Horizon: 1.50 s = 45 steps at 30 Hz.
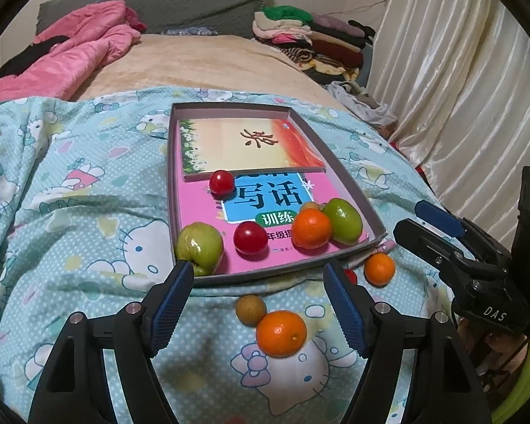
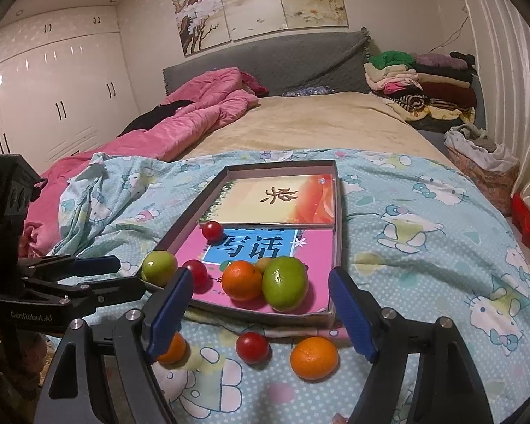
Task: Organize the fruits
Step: 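Withdraw both grippers from the tray toward the remaining orange and brown fruit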
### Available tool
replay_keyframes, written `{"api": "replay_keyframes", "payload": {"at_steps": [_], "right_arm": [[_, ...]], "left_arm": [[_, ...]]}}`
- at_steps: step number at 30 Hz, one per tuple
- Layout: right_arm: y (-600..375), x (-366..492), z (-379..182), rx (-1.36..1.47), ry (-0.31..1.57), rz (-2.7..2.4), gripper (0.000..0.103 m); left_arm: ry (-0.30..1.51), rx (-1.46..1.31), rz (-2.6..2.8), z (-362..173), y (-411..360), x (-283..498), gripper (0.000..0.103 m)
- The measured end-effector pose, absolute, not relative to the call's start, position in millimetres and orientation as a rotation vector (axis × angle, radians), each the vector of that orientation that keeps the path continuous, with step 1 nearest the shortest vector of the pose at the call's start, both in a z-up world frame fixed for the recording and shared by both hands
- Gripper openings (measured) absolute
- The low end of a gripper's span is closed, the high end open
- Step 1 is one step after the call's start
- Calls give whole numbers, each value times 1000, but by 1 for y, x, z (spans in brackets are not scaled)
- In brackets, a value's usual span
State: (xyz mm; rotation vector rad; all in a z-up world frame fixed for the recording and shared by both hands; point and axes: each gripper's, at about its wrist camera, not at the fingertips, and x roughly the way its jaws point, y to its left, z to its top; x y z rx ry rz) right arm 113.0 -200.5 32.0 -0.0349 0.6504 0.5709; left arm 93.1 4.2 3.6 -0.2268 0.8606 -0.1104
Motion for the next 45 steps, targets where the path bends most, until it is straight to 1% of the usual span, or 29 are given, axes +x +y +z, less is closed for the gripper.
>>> {"api": "replay_keyframes", "payload": {"at_steps": [19,20,22,45], "right_arm": [[-209,109,30,3,692,531,78],[-208,109,30,-2,695,527,79],[-207,109,28,-13,707,513,85],[-216,117,12,-7,810,395,86]], "left_arm": [[908,-201,-147,-4,-13,84,77],[913,-201,-144,-5,-13,84,77],[925,-199,-141,-7,-14,85,77],[998,-208,-134,-21,-25,81,77]]}}
